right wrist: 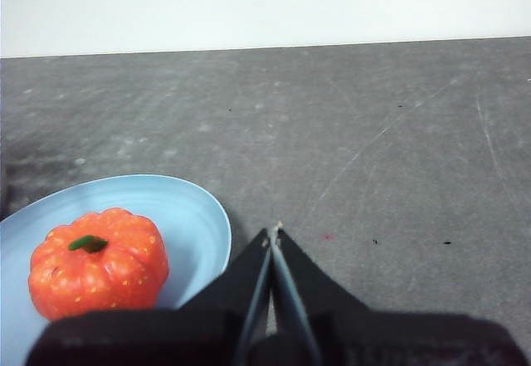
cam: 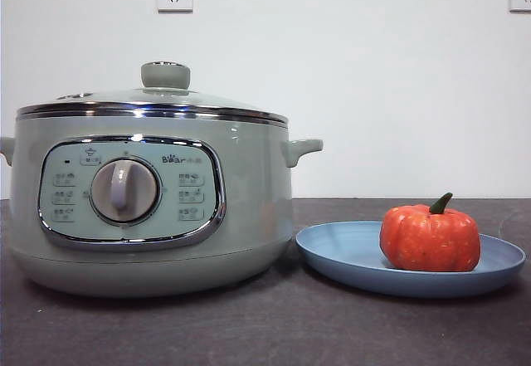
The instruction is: Take the pumpkin out from the steamer,put the pumpkin in the blue plate,close the lid
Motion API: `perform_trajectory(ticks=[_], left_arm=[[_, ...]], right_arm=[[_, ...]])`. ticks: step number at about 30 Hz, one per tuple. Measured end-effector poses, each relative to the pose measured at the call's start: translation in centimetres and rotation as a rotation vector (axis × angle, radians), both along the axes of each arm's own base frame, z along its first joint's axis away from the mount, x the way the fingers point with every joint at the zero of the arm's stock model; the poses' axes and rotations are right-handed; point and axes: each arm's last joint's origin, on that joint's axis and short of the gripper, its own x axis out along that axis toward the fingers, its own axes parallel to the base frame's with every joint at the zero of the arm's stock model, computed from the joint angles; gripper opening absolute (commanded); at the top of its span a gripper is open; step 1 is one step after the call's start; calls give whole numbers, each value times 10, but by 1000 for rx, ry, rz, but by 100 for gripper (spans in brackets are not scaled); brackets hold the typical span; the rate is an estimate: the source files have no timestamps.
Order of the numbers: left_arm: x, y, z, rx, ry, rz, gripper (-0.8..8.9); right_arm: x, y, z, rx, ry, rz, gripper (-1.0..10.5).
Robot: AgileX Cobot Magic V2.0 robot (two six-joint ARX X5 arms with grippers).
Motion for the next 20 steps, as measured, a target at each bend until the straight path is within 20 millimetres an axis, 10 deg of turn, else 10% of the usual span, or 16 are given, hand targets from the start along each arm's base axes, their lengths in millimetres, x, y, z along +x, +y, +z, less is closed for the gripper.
perform_trajectory(ticks=[20], left_arm=[[0,0,0,0,0,0,-3]], right_arm=[[0,0,0,0,0,0,1]])
